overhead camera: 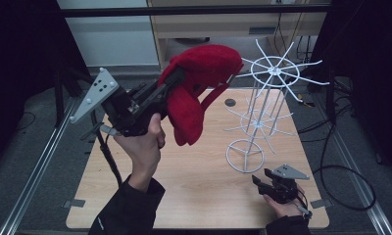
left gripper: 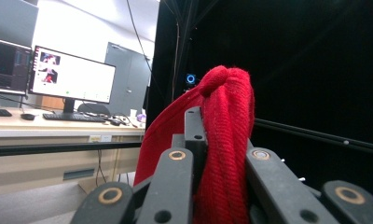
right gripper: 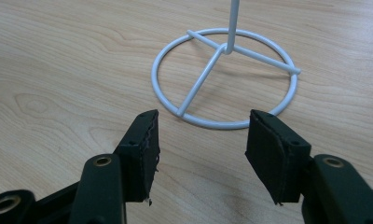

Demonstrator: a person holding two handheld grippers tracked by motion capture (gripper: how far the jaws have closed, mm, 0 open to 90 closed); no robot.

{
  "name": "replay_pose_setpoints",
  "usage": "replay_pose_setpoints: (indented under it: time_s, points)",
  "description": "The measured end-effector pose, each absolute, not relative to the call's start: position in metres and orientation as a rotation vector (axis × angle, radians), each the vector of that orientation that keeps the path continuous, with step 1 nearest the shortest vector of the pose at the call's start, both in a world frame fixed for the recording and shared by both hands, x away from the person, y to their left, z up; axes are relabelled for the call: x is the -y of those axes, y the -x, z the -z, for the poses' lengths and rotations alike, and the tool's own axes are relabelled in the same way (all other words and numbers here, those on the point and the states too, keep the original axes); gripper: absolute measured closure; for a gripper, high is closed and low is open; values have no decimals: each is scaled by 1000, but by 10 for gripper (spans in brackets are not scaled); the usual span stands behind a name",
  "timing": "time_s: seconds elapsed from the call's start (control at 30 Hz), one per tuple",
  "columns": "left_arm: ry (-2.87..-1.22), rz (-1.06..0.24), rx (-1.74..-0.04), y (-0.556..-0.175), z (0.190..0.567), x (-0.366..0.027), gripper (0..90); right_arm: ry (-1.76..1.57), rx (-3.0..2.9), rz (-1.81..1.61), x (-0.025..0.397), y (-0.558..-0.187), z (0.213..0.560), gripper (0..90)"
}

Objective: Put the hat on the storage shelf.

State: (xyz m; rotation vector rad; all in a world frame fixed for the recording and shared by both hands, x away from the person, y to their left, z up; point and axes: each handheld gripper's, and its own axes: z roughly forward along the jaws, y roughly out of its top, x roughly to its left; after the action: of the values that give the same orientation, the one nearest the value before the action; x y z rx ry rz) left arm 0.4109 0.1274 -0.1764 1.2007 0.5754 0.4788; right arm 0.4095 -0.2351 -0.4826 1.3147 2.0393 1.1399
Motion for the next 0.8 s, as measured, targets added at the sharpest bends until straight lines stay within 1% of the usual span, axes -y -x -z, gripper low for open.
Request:
replay_pose_setpoints:
  time_s: [0.27, 0.47, 0.67, 0.8]
  points:
    - [-1245, -459, -587, -420, 186, -115, 838, -1316, -2042, -1143, 235, -409, 482, 442]
    - [-1281, -421, -605, -428, 204, -118, 823, -1323, -2042, -1143, 235, -409, 483, 442]
    - [-1344, -426, -617, -431, 225, -121, 793, -1328, -2048, -1145, 234, -409, 483, 442]
    - [-1384, -426, -629, -434, 238, -120, 790, -1327, -2050, -1145, 234, -409, 483, 441]
